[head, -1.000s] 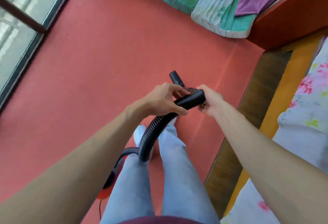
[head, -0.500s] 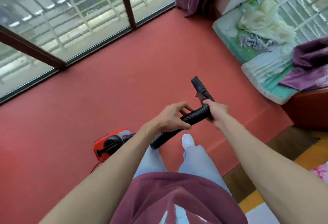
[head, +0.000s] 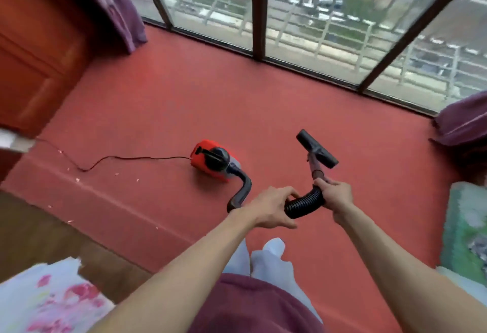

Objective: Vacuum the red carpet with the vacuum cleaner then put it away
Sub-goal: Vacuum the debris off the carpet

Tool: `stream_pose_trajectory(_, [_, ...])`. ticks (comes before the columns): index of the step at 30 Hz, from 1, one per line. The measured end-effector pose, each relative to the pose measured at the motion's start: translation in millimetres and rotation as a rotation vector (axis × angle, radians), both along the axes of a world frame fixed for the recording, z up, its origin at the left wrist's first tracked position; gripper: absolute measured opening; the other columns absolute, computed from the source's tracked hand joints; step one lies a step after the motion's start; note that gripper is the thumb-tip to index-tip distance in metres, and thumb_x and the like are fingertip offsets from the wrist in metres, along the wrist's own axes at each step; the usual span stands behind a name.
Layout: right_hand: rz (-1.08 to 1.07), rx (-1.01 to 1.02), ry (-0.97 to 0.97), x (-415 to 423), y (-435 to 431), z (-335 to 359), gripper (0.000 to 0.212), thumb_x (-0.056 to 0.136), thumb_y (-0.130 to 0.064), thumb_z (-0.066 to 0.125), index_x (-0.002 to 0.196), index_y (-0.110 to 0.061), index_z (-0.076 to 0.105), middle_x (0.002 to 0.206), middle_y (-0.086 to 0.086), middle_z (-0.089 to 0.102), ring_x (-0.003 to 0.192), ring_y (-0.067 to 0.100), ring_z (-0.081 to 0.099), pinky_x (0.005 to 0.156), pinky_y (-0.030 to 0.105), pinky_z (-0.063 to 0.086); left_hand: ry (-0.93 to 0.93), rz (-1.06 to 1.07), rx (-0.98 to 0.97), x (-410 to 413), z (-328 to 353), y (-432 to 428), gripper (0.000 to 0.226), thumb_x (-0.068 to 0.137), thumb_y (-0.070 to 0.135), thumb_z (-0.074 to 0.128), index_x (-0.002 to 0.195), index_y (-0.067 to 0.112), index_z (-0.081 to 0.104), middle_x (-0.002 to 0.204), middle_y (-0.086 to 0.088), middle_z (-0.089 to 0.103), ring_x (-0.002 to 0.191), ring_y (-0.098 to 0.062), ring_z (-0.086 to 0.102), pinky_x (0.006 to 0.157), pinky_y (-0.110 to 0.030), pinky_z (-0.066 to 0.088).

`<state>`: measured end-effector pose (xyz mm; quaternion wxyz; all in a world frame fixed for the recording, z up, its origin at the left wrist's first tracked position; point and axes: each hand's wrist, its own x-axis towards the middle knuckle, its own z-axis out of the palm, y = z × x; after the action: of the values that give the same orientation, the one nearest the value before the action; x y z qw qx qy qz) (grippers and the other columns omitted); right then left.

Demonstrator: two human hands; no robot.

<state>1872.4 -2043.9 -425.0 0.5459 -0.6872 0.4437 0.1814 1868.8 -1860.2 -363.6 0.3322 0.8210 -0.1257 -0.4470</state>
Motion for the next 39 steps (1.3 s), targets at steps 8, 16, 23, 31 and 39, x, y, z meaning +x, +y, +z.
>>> stream_pose_trajectory(8, [0.572,-0.055,-0.080,30,124,8,0.028,0.083,-0.010,0.065,0.109,-0.010,0.074,0.076,0.002,0.057,0.068,0.015,0.049,0.064,0.030,0.042,-0.046,0.405,0.018,-44,1,111,0.057,0.075,0.020,0.077,0.129,0.024,0.059,0.102,0.003,0.067,0.090,-0.016,0.062,0.073,-0.024,0.047])
stream_pose_trajectory(16, [0.918,-0.097,-0.093,29,250,15,0.018,0.082,-0.015,0.068,0.097,-0.021,0.076,0.064,-0.005,0.057,0.059,0.011,0.049,0.062,0.027,0.042,-0.081,0.632,0.074,-87,-2,217,0.059,0.073,0.018,0.077,0.129,0.025,0.060,0.111,0.000,0.068,0.100,-0.018,0.063,0.079,-0.023,0.048])
stream_pose_trajectory(23, [1.090,-0.132,-0.042,14,316,6,0.010,0.075,-0.022,0.070,0.065,-0.021,0.072,0.066,0.002,0.059,0.063,0.020,0.055,0.065,0.041,0.054,-0.071,0.746,0.107,-117,-10,267,0.057,0.075,0.024,0.080,0.128,0.022,0.060,0.109,-0.002,0.066,0.091,-0.017,0.060,0.070,-0.020,0.045])
stream_pose_trajectory(31, [1.402,-0.212,-0.008,6,317,-16,0.018,0.081,-0.026,0.065,0.081,-0.009,0.073,0.062,0.002,0.057,0.049,0.013,0.049,0.048,0.023,0.038,-0.006,1.004,0.159,-153,-34,237,0.051,0.069,0.027,0.079,0.119,0.030,0.066,0.099,0.007,0.067,0.093,-0.014,0.063,0.078,-0.025,0.048])
stream_pose_trajectory(39, [1.738,-0.241,-0.014,3,267,-41,0.024,0.076,-0.030,0.064,0.080,-0.007,0.061,0.072,0.006,0.061,0.070,0.025,0.059,0.062,0.029,0.043,0.062,1.264,0.248,-169,-53,131,0.023,0.072,0.022,0.070,0.095,0.025,0.067,0.079,0.012,0.063,0.077,-0.007,0.057,0.059,-0.011,0.033])
